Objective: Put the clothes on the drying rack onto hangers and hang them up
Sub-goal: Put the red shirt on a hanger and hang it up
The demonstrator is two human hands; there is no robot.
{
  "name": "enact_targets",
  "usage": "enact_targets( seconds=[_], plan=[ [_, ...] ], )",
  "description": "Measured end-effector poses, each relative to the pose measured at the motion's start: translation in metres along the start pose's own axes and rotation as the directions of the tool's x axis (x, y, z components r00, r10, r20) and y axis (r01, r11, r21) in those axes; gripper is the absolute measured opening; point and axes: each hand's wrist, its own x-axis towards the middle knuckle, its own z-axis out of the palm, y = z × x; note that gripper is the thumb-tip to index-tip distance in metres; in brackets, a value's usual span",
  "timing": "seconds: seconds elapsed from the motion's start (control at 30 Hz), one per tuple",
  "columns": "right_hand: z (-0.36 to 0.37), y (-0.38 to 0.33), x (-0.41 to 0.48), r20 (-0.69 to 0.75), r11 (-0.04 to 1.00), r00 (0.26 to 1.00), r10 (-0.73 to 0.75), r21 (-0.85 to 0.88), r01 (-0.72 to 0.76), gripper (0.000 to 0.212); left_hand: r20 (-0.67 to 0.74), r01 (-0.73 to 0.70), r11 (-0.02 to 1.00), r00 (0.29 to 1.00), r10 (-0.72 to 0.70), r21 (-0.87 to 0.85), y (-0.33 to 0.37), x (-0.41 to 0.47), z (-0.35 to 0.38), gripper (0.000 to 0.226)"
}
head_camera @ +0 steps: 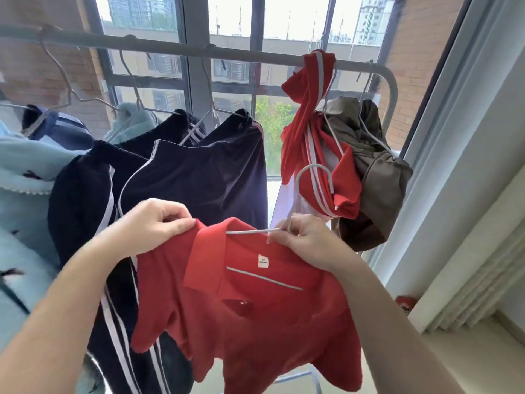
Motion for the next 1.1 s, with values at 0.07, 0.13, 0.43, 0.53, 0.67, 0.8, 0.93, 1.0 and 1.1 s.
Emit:
enact_targets(
  seconds=[0.07,0.13,0.43,0.53,0.67,0.8,0.93,1.0,1.1],
  plan=[
    [0.006,-0.003,0.008,0.171,0.987,0.985,0.037,0.147,-0.063,0.011,0.193,0.116,0.992,0.976,-0.104,-0.053,-0.006,-0.010,-0.013,0.013],
    [0.013,-0.008,0.015,0.343,0.982,0.938,0.059,0.147,-0.115,0.012,0.319,0.208,0.978,0.926,-0.201,0.012,-0.006,-0.019,-0.022,0.028],
    [0.037,-0.042,0.052,0.173,0.997,0.983,-0.066,0.045,0.059,0.049,0.265,0.395,0.918,0.890,-0.371,-0.039,-0.010,-0.014,-0.017,0.019],
    [0.025,-0.051,0.062,0.257,0.990,0.956,-0.140,0.072,0.125,0.050,0.293,0.375,0.927,0.888,-0.354,-0.017,-0.007,-0.005,-0.013,0.020],
    [0.003,-0.068,0.071,0.270,0.974,0.952,-0.145,-0.130,0.185,0.036,0.306,0.332,0.941,0.891,-0.334,0.061,-0.001,0.010,-0.006,0.020],
    [-0.009,-0.084,0.076,0.229,0.695,0.959,0.168,-0.718,0.049,0.035,0.290,0.296,0.947,0.902,-0.321,0.128,0.010,0.027,-0.006,0.018],
    [-0.014,-0.088,0.078,0.247,0.838,0.903,0.351,-0.514,-0.185,0.035,0.248,0.250,0.946,0.922,-0.298,0.207,0.020,0.042,-0.010,0.022],
    [-0.022,-0.090,0.082,0.196,0.894,0.919,0.343,-0.369,-0.255,0.030,0.199,0.205,0.943,0.945,-0.261,0.264,0.023,0.050,-0.014,0.022],
    [-0.047,-0.096,0.095,0.103,0.904,0.933,0.346,-0.302,-0.302,0.029,0.095,0.131,0.926,0.980,-0.175,0.355,0.036,0.064,-0.019,0.026]
  ],
)
